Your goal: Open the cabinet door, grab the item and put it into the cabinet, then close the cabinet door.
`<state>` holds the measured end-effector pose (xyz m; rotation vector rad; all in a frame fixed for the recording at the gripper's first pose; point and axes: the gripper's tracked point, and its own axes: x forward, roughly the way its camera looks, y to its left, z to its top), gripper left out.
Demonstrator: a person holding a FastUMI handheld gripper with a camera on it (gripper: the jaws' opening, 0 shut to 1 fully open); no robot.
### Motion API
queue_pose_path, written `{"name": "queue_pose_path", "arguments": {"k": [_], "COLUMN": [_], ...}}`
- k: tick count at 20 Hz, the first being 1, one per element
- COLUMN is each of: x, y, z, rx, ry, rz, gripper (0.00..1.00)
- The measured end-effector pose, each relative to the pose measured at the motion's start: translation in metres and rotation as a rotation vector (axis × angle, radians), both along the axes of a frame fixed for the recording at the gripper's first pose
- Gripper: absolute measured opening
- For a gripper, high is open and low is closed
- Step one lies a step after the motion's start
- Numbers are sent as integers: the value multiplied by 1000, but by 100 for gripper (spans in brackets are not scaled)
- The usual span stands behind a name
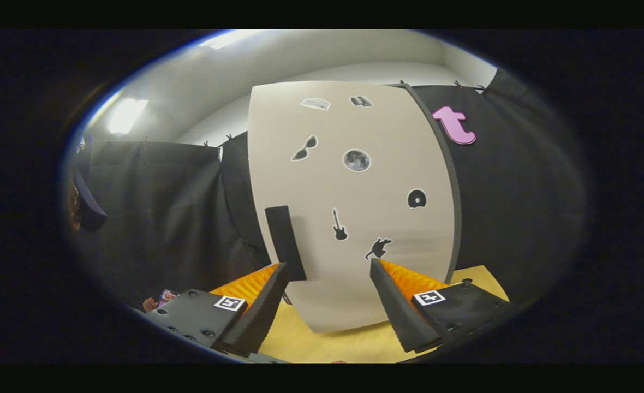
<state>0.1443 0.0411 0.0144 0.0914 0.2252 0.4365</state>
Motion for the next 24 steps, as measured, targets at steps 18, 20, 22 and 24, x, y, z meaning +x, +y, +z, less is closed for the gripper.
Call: {"name": "queue_pose_path", "arguments": {"k": [18,20,22,24], "x": [89,102,109,118], "y": [69,65,61,60], "z": [-49,-51,-56,-61], "rx": [-108,-133,-166,-200], "ry": [15,-21,-32,-43], "rz": [-4,-34,-61,-85], "gripper": [97,95,95,97]}}
